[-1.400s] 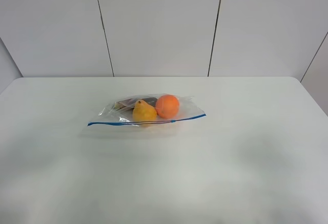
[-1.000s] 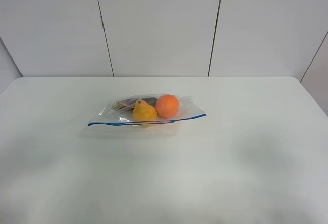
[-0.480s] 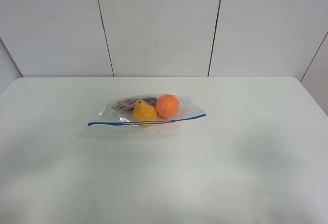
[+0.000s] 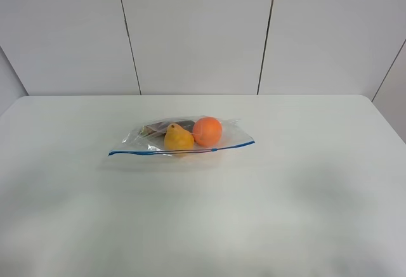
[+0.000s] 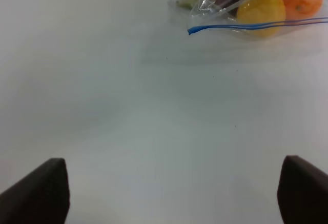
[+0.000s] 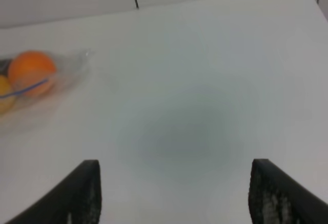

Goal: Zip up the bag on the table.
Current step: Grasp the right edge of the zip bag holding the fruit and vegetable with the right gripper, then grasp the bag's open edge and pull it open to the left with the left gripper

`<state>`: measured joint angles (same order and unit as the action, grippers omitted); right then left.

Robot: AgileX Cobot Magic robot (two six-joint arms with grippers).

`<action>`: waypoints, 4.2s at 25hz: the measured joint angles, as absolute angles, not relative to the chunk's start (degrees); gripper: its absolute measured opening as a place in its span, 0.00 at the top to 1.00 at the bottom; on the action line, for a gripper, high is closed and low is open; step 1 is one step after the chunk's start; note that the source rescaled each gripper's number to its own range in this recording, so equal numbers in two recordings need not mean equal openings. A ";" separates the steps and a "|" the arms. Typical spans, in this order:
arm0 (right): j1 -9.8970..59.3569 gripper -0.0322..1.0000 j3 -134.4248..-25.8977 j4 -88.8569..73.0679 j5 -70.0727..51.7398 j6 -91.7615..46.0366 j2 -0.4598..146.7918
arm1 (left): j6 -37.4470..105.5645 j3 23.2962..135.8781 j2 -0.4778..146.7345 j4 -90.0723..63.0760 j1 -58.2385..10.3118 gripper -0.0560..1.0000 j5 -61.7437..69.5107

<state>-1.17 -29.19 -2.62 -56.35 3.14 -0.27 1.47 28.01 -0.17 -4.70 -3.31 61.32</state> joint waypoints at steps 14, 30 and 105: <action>-1.17 0.17 -39.59 -25.69 -44.56 -4.46 39.44 | 1.64 28.01 -0.17 -4.70 -3.31 0.00 61.32; 0.26 0.17 -43.84 -68.66 -45.07 -36.87 86.84 | 1.64 28.01 -0.17 -4.70 -3.31 0.00 61.32; 6.64 0.97 -57.63 -76.62 -46.60 -46.65 107.13 | 35.26 39.43 47.42 -33.86 -3.31 0.00 26.74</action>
<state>6.64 -57.63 -76.62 -46.60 -46.65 107.13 35.26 39.43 47.42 -33.86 -3.31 26.74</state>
